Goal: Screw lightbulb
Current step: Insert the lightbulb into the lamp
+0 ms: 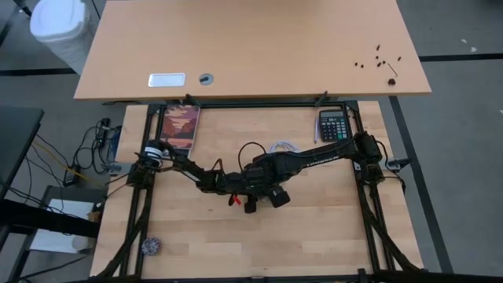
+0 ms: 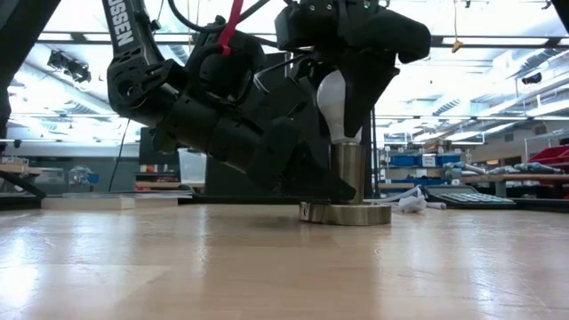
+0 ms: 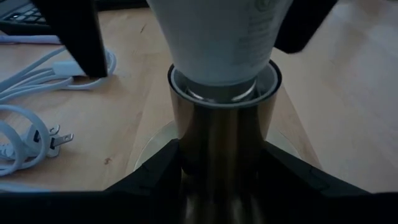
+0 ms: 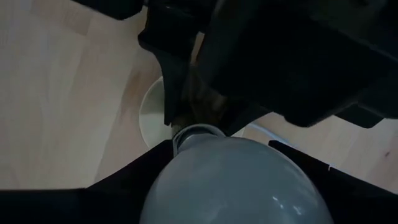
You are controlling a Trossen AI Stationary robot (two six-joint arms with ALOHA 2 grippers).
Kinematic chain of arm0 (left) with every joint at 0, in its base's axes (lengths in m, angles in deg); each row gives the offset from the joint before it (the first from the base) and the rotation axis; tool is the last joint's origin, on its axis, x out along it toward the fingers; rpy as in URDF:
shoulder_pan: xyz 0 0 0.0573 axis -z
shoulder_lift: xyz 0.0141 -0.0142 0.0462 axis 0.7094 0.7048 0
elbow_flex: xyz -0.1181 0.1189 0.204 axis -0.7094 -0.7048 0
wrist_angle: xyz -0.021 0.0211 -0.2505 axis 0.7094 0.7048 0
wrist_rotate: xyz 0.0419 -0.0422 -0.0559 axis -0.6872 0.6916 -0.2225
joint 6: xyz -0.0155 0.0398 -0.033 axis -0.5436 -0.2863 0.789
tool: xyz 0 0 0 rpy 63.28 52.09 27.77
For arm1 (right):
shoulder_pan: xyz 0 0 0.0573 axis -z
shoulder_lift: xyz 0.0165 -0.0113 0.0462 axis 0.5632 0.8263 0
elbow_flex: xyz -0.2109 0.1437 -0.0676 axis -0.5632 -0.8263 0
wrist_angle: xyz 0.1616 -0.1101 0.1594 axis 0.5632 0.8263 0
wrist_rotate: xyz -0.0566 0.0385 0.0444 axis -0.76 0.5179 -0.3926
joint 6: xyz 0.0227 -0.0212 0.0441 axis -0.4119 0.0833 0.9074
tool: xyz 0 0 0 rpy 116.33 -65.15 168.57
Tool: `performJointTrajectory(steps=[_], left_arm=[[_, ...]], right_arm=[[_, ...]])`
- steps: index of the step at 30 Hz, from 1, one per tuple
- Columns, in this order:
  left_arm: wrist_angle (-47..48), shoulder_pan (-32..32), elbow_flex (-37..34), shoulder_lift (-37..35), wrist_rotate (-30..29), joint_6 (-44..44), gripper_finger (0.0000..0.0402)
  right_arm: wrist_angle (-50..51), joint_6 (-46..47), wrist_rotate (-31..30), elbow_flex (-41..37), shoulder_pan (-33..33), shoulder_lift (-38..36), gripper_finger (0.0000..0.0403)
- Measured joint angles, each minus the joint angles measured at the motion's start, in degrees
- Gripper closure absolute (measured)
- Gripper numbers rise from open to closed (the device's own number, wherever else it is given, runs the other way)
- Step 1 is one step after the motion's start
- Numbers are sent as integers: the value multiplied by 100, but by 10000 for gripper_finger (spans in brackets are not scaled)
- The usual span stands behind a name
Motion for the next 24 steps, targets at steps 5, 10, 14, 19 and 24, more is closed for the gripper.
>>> performJointTrajectory(steps=[5, 10, 14, 19, 24], left_arm=[[21, 0, 0, 0, 1, -4, 208], [24, 4, 0, 0, 3, -10, 208], [26, 2, 0, 0, 2, -10, 208], [31, 2, 0, 0, 0, -8, 208], [31, 0, -2, 0, -2, -8, 208]], right_arm=[[163, -238, -25, 2, -75, -2, 123], [233, -399, -35, 2, -144, -2, 137], [194, -667, -117, 2, -194, -2, 142], [10, -815, -197, 4, -212, -2, 124], [14, -1135, -198, 4, -214, -2, 132]])
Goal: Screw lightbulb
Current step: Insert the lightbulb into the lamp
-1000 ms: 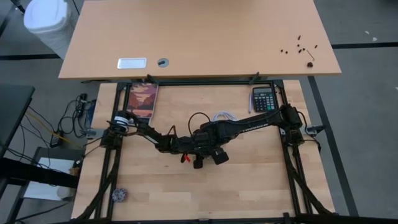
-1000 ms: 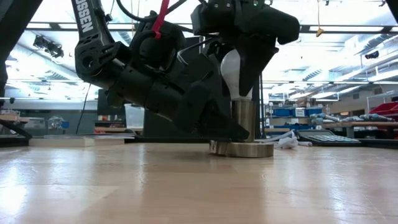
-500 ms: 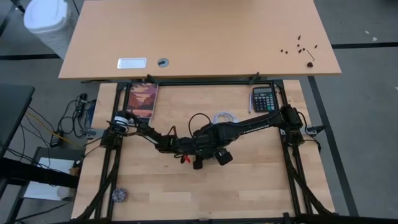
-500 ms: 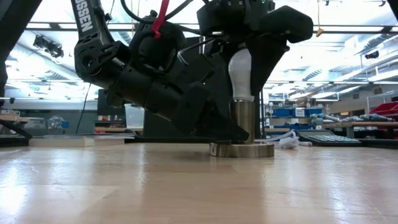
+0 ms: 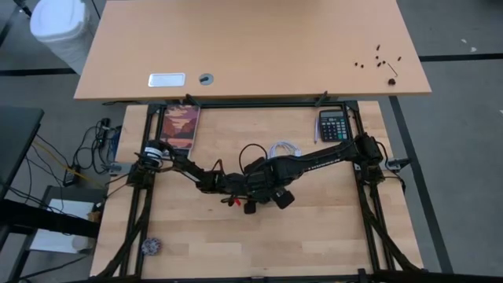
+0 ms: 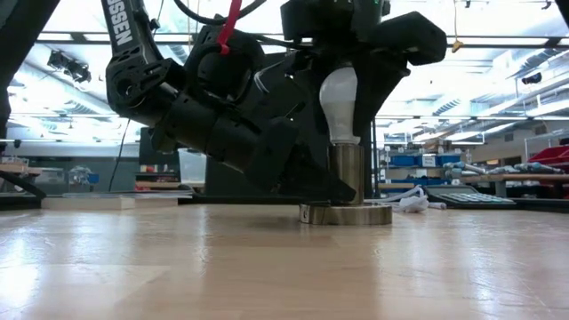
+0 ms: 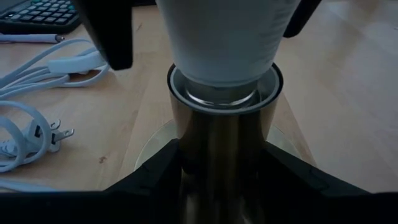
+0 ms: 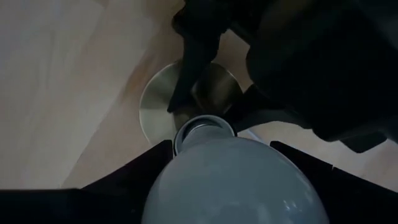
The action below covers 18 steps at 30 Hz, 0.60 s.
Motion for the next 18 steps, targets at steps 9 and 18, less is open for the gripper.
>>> performJointTrajectory(steps=[9, 18], left_arm=[[0, 0, -2, 0, -4, -7, 208], [0, 0, -3, 0, -9, -26, 208]], right_arm=[[2, -925, 21, 0, -22, -2, 125], [37, -1835, 14, 2, -10, -2, 133]])
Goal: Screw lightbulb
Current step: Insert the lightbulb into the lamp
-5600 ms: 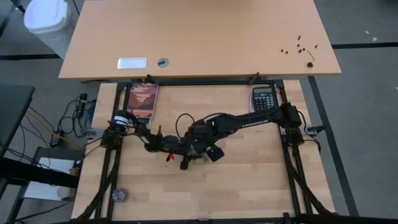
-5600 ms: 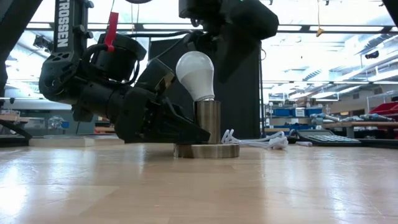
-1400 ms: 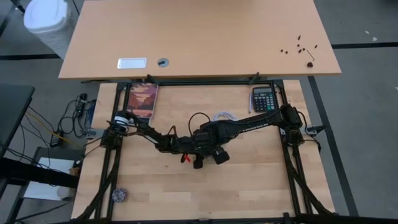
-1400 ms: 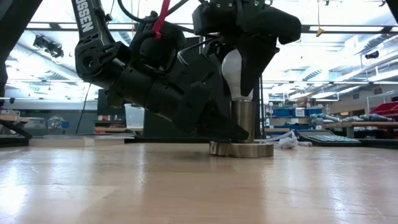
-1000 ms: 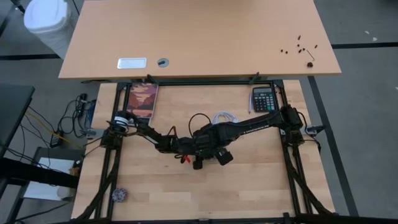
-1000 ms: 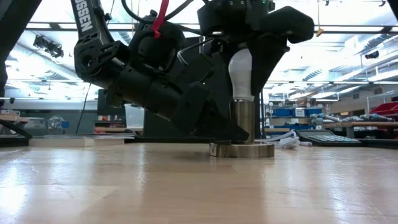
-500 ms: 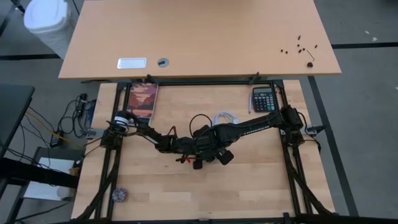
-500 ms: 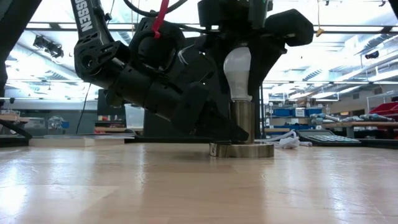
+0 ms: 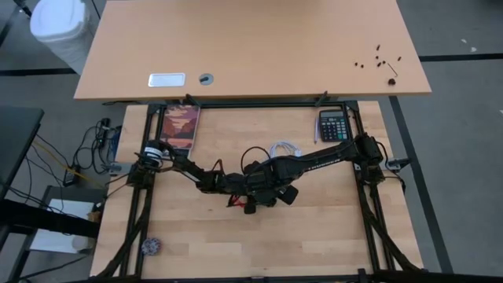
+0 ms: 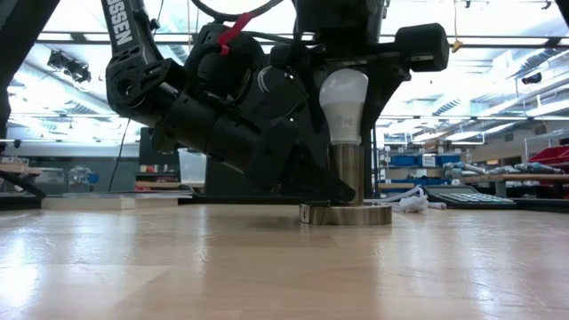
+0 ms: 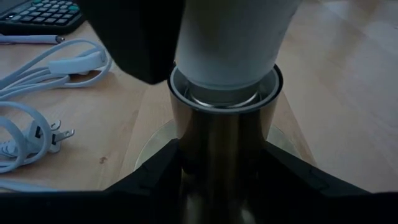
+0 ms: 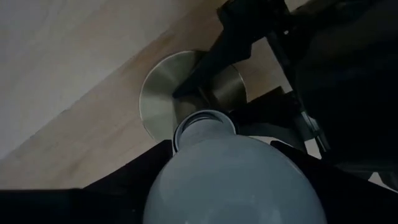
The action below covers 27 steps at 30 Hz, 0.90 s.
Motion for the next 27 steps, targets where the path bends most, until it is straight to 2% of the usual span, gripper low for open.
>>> performJointTrajectory(steps=[4, 12, 27], left_arm=[[0, 0, -1, 0, 2, 2, 208], [2, 0, -1, 0, 3, 4, 208], [7, 0, -1, 2, -85, 56, 208]], right_arm=[[-19, 266, 4, 0, 6, 0, 131], [-88, 1827, 94, 0, 13, -2, 130], [-118, 6006, 298, 2, 60, -4, 127]])
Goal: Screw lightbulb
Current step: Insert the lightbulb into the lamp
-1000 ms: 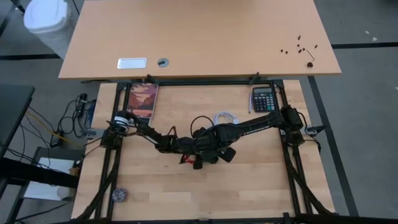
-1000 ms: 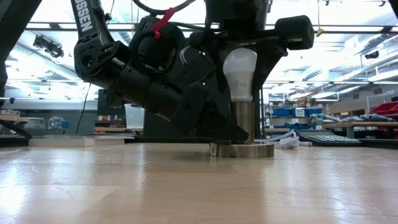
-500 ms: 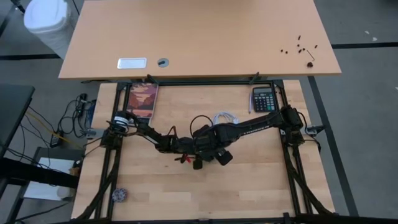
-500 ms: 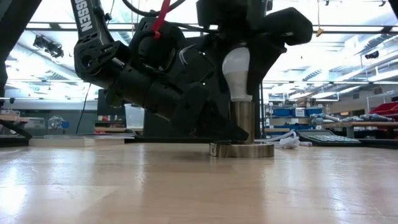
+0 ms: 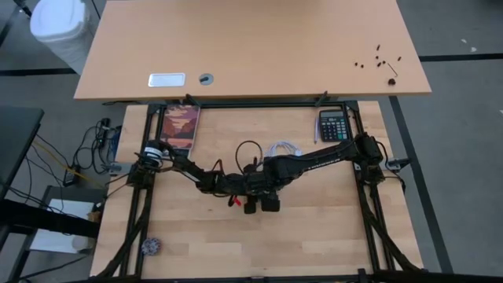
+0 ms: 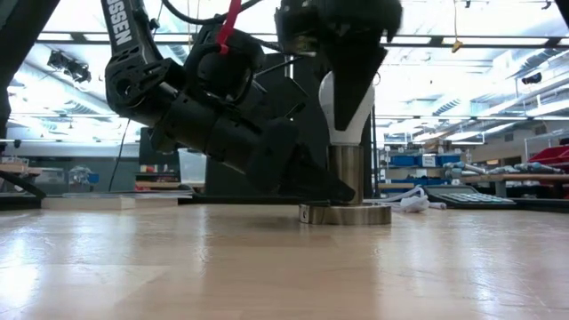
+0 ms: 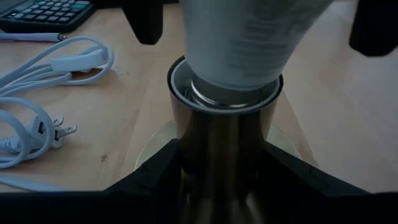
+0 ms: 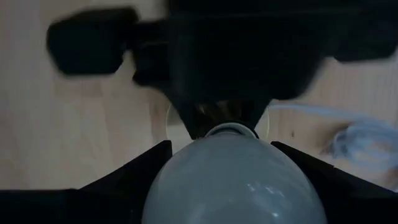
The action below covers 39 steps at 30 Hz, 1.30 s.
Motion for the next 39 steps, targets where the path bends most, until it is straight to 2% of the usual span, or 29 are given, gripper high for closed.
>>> performJointTrajectory(steps=[7, 15, 21, 31, 39], left_arm=[[-39, -7, -7, 2, -72, -3, 208], [-44, -10, -7, 2, -80, -6, 208], [-46, -8, -7, 4, -92, -8, 208], [-46, 0, -7, 4, -83, -17, 208], [-45, -2, -4, 4, -83, -19, 208]], right_arm=[[-3, 1623, 38, 0, 188, -2, 127], [-11, 2661, 109, 0, 338, -2, 125], [-4, 2496, 164, 0, 361, -2, 124], [21, 1932, 157, 0, 370, -17, 53], [25, 1817, 28, 0, 370, -217, 41]])
